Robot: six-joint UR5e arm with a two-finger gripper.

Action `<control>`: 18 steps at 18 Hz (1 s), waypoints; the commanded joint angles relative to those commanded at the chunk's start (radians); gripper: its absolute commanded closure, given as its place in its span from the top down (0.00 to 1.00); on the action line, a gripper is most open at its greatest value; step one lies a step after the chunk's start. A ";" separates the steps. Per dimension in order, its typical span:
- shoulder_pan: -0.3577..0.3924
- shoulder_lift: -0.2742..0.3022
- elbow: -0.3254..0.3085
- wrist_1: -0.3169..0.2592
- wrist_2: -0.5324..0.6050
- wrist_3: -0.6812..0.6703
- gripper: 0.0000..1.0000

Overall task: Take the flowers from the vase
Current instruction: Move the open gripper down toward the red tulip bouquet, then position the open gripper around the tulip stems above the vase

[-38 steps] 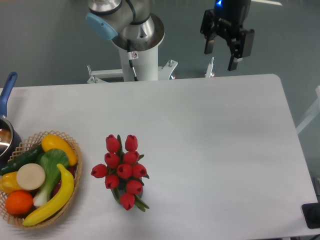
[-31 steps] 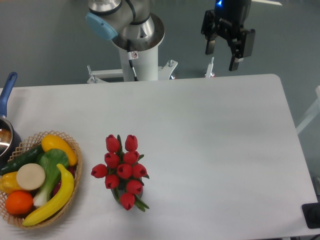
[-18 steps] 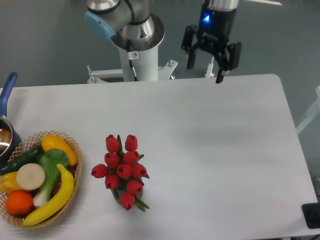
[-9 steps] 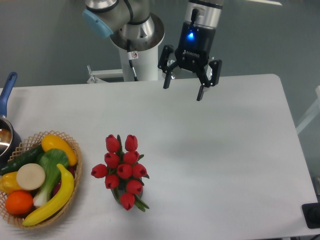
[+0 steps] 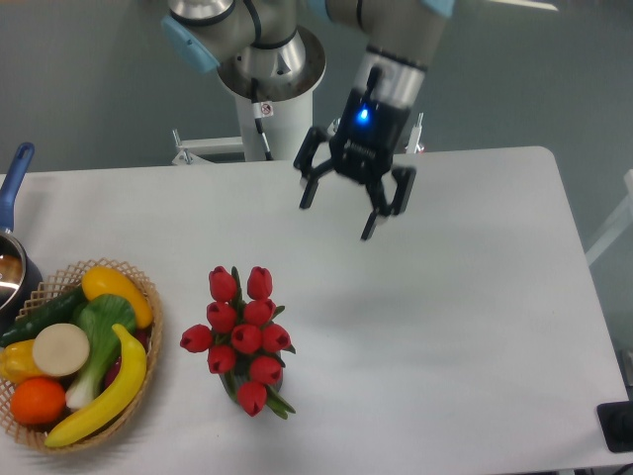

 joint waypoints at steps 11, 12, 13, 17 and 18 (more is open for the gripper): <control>0.000 -0.180 0.067 0.002 -0.258 0.015 1.00; -0.012 -0.190 0.075 0.002 -0.255 0.017 1.00; -0.020 -0.201 0.086 0.003 -0.252 0.018 1.00; -0.058 -0.241 0.112 0.029 -0.249 0.021 1.00; -0.058 -0.243 0.110 0.032 -0.249 0.023 1.00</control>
